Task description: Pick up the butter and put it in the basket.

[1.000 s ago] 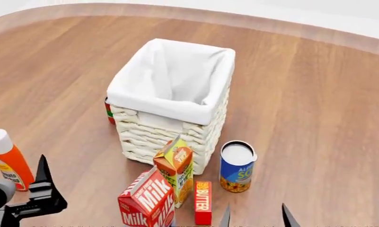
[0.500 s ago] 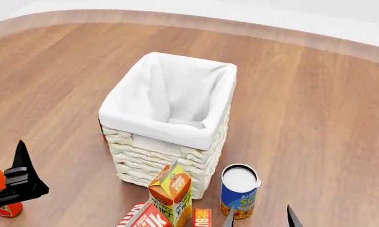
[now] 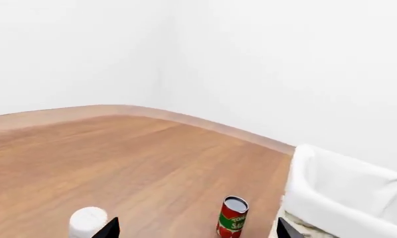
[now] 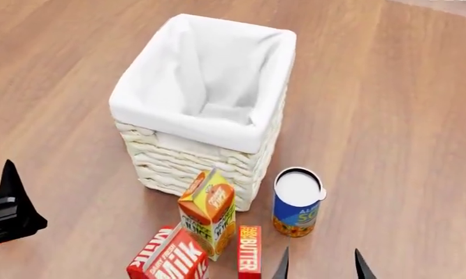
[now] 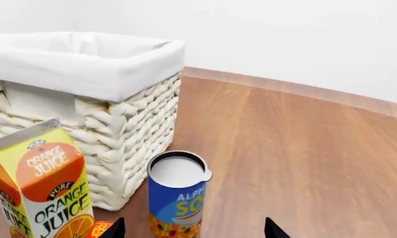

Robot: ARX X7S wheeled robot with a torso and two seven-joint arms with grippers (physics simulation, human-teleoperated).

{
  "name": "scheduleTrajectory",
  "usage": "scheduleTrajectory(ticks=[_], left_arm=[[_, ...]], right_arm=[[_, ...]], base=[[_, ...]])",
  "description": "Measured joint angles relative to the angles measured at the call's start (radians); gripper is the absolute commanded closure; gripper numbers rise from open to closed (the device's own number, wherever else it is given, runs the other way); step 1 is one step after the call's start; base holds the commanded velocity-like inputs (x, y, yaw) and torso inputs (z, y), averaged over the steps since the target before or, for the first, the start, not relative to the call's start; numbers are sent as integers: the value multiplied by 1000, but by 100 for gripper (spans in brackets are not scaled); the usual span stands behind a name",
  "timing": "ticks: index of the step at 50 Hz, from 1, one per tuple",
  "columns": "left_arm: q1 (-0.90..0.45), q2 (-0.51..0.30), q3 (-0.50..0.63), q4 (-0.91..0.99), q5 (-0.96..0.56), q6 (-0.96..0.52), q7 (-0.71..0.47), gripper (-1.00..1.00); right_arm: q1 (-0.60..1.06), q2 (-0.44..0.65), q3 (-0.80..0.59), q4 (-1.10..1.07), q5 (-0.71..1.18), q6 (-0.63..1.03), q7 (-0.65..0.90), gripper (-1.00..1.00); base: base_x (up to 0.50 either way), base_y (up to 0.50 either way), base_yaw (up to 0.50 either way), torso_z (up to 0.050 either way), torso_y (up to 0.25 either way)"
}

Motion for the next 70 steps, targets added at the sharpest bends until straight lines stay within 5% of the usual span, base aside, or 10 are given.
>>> scheduleTrajectory(ticks=[15,70], left_arm=[[-2,-3,-1,4,-11,4,-8,-100],[16,-28,-10,48,-55,-23,-55,-100]], right_arm=[[2,7,-9,-6,3,2,7,-100],[-51,17,-70,88,181,-206,-197,-100]], base=[[0,0,0,13,-250],[0,0,0,2,-6]])
